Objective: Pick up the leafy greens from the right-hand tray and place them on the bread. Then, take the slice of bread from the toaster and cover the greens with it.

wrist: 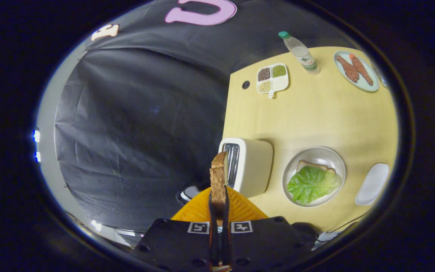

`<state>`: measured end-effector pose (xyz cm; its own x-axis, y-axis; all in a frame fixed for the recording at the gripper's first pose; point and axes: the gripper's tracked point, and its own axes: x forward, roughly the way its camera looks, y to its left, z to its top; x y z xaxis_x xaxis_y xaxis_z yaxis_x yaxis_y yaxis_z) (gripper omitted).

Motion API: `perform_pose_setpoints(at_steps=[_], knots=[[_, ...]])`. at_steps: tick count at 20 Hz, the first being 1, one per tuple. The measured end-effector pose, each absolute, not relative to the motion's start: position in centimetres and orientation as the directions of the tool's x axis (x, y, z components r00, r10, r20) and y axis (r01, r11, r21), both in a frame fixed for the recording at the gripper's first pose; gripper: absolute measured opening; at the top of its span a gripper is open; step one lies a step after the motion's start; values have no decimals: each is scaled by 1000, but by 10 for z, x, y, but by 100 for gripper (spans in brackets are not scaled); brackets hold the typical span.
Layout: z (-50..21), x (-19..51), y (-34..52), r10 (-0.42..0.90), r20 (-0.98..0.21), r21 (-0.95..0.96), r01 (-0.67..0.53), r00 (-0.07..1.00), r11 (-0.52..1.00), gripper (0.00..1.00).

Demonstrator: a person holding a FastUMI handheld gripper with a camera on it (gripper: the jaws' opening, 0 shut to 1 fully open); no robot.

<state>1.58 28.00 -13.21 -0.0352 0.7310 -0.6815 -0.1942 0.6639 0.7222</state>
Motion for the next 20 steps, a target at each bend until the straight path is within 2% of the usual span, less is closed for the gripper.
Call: perform_pose_setpoints(at_steps=[2,6,13,20], knots=[[-148,14,259,752,-659,738,-220,-29,638,7],[-211,-1,212,727,-685,706,-296,-56,643,7],[-293,14,184,754,-656,738,-180,36,650,7],[-347,13,172,712,-702,706,-108,24,700,7]])
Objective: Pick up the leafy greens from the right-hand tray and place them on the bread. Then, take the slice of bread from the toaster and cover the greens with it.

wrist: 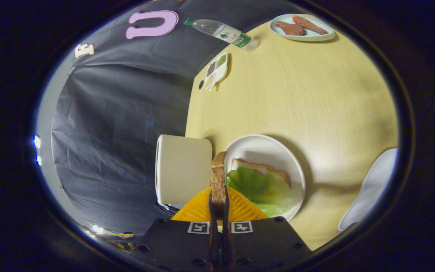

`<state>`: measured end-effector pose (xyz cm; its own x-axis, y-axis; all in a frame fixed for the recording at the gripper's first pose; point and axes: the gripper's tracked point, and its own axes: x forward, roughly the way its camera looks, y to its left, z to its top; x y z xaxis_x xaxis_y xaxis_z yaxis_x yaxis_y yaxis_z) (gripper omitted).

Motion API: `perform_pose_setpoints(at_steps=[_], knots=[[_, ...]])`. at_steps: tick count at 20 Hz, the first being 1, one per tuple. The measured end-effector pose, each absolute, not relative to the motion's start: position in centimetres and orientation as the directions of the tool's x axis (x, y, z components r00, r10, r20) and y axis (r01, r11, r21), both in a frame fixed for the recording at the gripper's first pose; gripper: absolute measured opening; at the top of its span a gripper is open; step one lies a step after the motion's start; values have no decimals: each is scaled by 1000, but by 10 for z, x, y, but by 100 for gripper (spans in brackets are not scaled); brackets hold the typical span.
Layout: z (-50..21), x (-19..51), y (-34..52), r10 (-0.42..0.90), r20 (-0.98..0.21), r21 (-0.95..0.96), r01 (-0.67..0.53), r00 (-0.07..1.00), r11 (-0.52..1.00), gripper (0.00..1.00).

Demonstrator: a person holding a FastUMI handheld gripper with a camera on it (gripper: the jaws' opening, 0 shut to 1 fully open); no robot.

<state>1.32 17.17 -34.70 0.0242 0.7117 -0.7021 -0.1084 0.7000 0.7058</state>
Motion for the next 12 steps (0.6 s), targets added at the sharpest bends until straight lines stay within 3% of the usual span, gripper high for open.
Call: perform_pose_setpoints(at_steps=[6,12], knots=[[-387,13,154,580,-815,574,-127,13,809,7],[-395,19,148,465,-877,436,-207,120,876,7]])
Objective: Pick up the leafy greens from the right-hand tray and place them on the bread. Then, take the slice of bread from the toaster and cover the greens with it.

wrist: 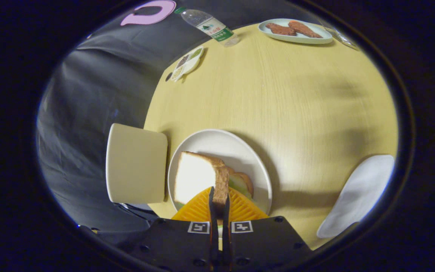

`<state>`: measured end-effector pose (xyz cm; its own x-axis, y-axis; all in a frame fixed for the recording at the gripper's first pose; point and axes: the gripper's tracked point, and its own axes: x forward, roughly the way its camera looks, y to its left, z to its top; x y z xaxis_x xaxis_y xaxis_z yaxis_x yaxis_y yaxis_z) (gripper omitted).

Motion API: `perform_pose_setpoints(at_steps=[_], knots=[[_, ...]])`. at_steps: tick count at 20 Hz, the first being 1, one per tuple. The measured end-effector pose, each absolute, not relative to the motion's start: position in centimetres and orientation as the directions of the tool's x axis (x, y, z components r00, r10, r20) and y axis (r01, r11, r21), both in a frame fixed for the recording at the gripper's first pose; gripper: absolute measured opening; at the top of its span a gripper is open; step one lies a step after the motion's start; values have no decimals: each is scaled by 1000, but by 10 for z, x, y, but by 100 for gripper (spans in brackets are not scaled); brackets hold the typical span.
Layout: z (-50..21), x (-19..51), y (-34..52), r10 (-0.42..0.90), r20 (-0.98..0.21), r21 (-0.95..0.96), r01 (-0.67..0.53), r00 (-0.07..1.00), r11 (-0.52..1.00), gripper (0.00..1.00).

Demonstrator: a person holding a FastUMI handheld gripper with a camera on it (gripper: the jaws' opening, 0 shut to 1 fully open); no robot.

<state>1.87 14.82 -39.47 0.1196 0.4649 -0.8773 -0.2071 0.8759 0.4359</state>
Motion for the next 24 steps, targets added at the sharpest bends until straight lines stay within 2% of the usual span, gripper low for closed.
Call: perform_pose_setpoints(at_steps=[7,8,9,14,19,24], knots=[[-397,26,132,315,-903,215,-329,293,920,19],[-391,24,130,283,-900,169,-335,332,927,31],[-387,25,125,255,-896,126,-341,363,931,31],[-368,29,105,141,-840,-66,-355,525,932,65],[-302,43,90,111,-696,-96,-246,709,964,100],[-204,52,81,89,-479,-127,-169,873,977,99]])
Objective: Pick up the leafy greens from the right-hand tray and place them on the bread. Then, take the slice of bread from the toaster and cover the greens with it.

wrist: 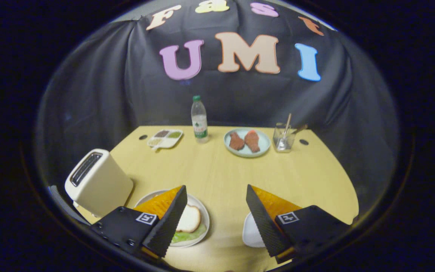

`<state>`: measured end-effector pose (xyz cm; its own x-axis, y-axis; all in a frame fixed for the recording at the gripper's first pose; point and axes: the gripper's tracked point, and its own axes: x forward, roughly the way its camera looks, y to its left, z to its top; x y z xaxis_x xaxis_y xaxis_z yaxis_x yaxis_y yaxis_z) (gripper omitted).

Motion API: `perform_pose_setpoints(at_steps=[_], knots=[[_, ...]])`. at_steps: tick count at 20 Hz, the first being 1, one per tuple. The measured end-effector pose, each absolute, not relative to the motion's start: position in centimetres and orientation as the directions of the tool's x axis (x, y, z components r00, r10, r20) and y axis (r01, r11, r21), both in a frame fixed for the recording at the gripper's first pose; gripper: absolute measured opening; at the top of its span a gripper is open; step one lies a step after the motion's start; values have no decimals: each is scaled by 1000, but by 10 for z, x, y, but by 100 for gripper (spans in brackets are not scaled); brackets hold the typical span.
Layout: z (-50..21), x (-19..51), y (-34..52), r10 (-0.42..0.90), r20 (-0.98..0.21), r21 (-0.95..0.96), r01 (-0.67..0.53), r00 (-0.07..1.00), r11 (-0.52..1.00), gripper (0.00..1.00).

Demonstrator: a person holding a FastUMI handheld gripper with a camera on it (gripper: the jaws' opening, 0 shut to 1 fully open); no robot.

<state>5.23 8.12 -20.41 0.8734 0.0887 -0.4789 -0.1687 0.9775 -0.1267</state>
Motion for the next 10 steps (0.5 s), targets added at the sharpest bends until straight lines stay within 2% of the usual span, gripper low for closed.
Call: perform_pose_setpoints(at_steps=[6,10], knots=[[-105,60,87,78,-268,-199,-134,960,971,99],[-73,48,70,47,-179,-226,-87,983,970,99]])
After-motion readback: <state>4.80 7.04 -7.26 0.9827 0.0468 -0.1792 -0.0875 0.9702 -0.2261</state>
